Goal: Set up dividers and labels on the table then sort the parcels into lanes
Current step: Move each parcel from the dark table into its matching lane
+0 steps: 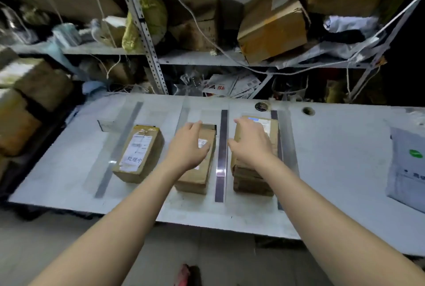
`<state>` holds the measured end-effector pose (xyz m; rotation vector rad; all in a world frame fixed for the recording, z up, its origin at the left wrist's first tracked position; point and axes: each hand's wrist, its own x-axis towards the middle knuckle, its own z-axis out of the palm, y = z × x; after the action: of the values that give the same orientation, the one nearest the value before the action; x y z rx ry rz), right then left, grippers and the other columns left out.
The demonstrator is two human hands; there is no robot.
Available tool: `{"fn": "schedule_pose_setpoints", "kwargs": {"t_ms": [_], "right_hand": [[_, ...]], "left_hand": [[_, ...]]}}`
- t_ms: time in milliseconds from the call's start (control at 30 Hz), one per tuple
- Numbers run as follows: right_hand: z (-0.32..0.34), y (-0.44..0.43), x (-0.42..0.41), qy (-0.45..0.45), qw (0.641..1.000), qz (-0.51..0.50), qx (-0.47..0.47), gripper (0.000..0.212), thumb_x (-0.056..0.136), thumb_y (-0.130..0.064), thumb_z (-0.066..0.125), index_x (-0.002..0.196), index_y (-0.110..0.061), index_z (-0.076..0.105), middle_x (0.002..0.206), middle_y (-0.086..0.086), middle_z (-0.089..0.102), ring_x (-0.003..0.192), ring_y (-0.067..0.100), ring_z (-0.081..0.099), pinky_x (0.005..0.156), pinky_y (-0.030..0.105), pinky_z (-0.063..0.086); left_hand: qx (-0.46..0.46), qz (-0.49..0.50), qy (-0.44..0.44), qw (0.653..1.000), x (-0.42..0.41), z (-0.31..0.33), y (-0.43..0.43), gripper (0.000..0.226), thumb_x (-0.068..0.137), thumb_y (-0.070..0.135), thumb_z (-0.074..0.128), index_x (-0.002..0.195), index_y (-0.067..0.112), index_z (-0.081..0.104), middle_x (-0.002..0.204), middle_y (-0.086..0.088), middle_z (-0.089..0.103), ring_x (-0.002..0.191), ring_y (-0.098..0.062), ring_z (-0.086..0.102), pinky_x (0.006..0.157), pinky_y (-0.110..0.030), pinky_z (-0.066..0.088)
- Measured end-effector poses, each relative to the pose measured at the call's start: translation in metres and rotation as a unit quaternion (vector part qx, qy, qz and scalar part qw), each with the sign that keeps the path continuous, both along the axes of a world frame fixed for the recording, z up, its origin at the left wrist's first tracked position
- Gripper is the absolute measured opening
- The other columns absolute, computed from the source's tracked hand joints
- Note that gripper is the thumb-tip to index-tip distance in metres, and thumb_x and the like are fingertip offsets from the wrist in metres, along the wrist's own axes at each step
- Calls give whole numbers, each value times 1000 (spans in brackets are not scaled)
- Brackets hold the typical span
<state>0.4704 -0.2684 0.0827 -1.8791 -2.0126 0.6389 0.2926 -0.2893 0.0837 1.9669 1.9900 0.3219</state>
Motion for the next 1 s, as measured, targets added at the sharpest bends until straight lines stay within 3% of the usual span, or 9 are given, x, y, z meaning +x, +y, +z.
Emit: {"fn": "schedule_pose_setpoints", "kwargs": {"t_ms": [133,433,600,800,1000], "right_hand": [[33,4,-73,-48,991,118,38,61,95,-37,60,152,-24,41,155,-2,44,143,24,35,113,41,32],[72,-14,-275,-93,958,245,120,60,95,-44,58,149,-24,43,153,-2,47,141,26,37,112,45,32],[70,-37,-405,-124,946,272,121,65,94,-50,57,151,-23,43,154,0,47,142,28,39,114,49,35],[78,-59,-543,-136,934,312,112,68,95,-52,58,154,-24,38,158,0,42,145,27,36,113,50,38],[76,-42,-672,-123,931,324,114,62,93,-51,61,148,-27,46,150,-1,52,136,27,46,104,47,43]], "left_hand": [[38,32,122,991,-75,33,-15,67,96,47,56,154,23,34,152,-3,45,135,-27,45,103,-41,43],[74,135,227,962,-296,68,-86,67,96,54,52,153,23,35,152,-2,46,140,-24,41,111,-41,38],[64,180,240,952,-427,75,-131,71,97,54,50,157,24,29,153,-2,43,143,-24,37,112,-40,39],[59,213,235,947,-559,78,-163,66,96,51,52,153,25,35,151,-4,45,141,-25,38,112,-42,38],[15,222,252,942,-684,71,-154,61,96,50,49,151,26,36,145,-2,48,134,-26,45,104,-41,43]]}}
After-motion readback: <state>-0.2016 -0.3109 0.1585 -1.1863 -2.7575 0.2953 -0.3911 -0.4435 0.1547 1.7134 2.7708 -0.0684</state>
